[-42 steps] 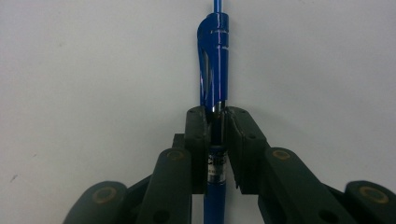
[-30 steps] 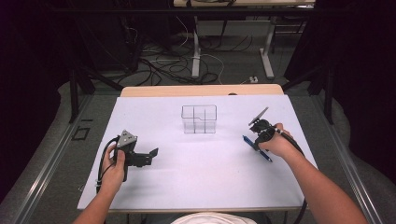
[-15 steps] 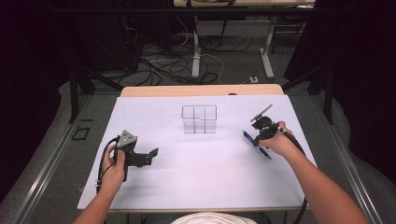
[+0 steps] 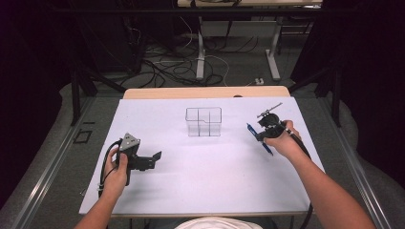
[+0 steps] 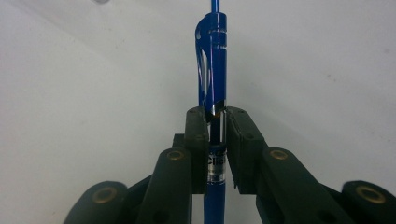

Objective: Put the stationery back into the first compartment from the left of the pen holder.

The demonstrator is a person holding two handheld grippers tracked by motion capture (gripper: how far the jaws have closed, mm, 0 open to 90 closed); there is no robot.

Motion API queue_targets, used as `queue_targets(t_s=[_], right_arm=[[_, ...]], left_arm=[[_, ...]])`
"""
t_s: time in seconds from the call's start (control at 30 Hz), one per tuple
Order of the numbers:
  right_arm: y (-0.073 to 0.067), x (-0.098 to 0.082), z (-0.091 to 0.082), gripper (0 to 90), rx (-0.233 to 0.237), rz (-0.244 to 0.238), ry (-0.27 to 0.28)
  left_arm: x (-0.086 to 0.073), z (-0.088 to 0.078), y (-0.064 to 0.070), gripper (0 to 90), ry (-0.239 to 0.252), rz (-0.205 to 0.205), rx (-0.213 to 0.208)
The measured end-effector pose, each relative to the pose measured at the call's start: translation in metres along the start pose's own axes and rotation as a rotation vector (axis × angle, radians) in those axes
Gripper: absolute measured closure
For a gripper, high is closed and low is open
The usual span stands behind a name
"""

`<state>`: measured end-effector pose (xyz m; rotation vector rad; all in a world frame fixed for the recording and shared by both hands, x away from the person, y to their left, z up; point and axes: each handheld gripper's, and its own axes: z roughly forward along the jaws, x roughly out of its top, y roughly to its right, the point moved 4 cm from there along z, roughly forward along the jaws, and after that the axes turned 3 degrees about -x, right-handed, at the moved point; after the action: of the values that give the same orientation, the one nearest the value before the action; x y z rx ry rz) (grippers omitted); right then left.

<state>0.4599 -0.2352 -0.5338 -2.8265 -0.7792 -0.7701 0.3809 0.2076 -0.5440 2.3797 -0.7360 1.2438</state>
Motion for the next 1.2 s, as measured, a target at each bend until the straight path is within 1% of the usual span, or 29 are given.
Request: queue_targets(t_s=[0.1,0.13,0.17,0.2,0.23,0.3,0.4,0.43,0.5,0.53,0.57,0.6,0.63,0.67,0.7,0.73,0.77,0.8,0.83,0.87,0.9,0.93,0.97,1.0,1.03,1.07,1.1,1.2], right_arm=[[0.0,0.003,-0.002,79.4,0.0,0.003,0.025],[-0.001,0.004,-0.003,79.4,-0.005,0.011,0.032],[-0.001,0.005,-0.003,79.4,0.001,0.005,0.057],[-0.002,0.006,-0.003,79.4,0.013,0.009,0.063],[-0.001,0.006,-0.004,79.4,-0.011,0.009,0.052],[-0.002,0.007,-0.006,79.4,-0.006,-0.003,0.067],[-0.002,0.009,-0.007,79.4,-0.015,-0.007,0.088],[-0.002,0.009,-0.008,79.4,-0.026,-0.01,0.092],[-0.004,0.011,-0.009,79.4,-0.017,-0.014,0.122],[-0.004,0.011,-0.011,79.4,-0.026,-0.024,0.115],[-0.005,0.012,-0.012,79.4,-0.026,-0.025,0.124],[-0.007,0.013,-0.013,79.4,-0.018,-0.035,0.129],[-0.008,0.013,-0.014,79.4,-0.027,-0.044,0.134],[-0.011,0.014,-0.015,79.4,-0.026,-0.05,0.139],[-0.013,0.014,-0.016,79.4,-0.019,-0.06,0.143],[-0.015,0.015,-0.017,79.4,-0.017,-0.077,0.148],[-0.017,0.016,-0.018,79.4,-0.025,-0.083,0.155],[-0.019,0.017,-0.018,79.4,-0.024,-0.089,0.179],[-0.022,0.017,-0.02,79.4,-0.015,-0.097,0.179],[-0.023,0.018,-0.022,79.5,-0.015,-0.11,0.184],[-0.026,0.018,-0.023,79.4,-0.01,-0.104,0.197],[-0.028,0.019,-0.024,79.4,-0.011,-0.119,0.208],[-0.03,0.019,-0.025,79.5,-0.001,-0.123,0.216],[-0.033,0.02,-0.027,79.4,-0.003,-0.123,0.222],[-0.034,0.02,-0.028,79.5,-0.008,-0.141,0.232],[-0.039,0.021,-0.032,79.5,-0.013,-0.173,0.25],[-0.039,0.021,-0.032,79.5,-0.013,-0.173,0.25],[-0.047,0.021,-0.037,79.4,-0.063,-0.248,0.279]], left_arm=[[0.0,0.0,0.0,0.4,0.001,0.0,0.0],[0.0,0.0,0.0,0.4,0.0,0.0,0.001],[0.0,0.0,0.0,0.4,0.0,-0.001,0.001],[0.0,0.0,0.0,0.4,0.0,-0.001,0.0],[0.0,0.0,0.0,0.4,0.0,-0.001,0.001],[0.0,0.0,0.0,0.4,0.001,-0.003,0.001],[0.0,0.0,0.0,0.4,0.003,-0.005,0.001],[0.0,0.0,-0.001,0.4,0.003,-0.006,0.001],[0.0,0.0,-0.001,0.4,0.003,-0.007,0.0],[0.0,0.0,-0.001,0.4,0.005,-0.009,-0.001],[0.001,0.0,-0.001,0.4,0.008,-0.012,-0.003],[0.001,-0.001,-0.001,0.4,0.007,-0.014,-0.007],[0.001,-0.001,-0.001,0.4,0.012,-0.016,-0.005],[0.001,-0.001,0.0,0.4,0.009,-0.018,-0.012],[0.002,-0.001,0.0,0.4,0.015,-0.019,-0.009],[0.002,-0.001,0.0,0.4,0.011,-0.021,-0.014],[0.002,0.0,0.0,0.4,0.013,-0.023,-0.013],[0.002,0.0,0.0,0.4,0.016,-0.026,-0.01],[0.002,-0.001,0.0,0.4,0.007,-0.024,-0.012],[0.002,-0.001,-0.001,0.4,0.01,-0.027,-0.009],[0.002,-0.001,-0.001,0.4,0.01,-0.032,-0.006],[0.002,-0.001,-0.001,0.4,0.016,-0.039,-0.006],[0.002,-0.001,-0.001,0.4,0.017,-0.038,-0.006],[0.002,-0.001,-0.001,0.4,0.013,-0.044,-0.005],[0.002,-0.001,-0.002,0.4,0.015,-0.046,-0.002],[0.003,-0.001,-0.002,0.4,0.019,-0.048,0.0],[0.003,-0.001,-0.002,0.4,0.022,-0.053,0.0],[0.003,-0.001,-0.002,0.4,0.023,-0.066,-0.004]])
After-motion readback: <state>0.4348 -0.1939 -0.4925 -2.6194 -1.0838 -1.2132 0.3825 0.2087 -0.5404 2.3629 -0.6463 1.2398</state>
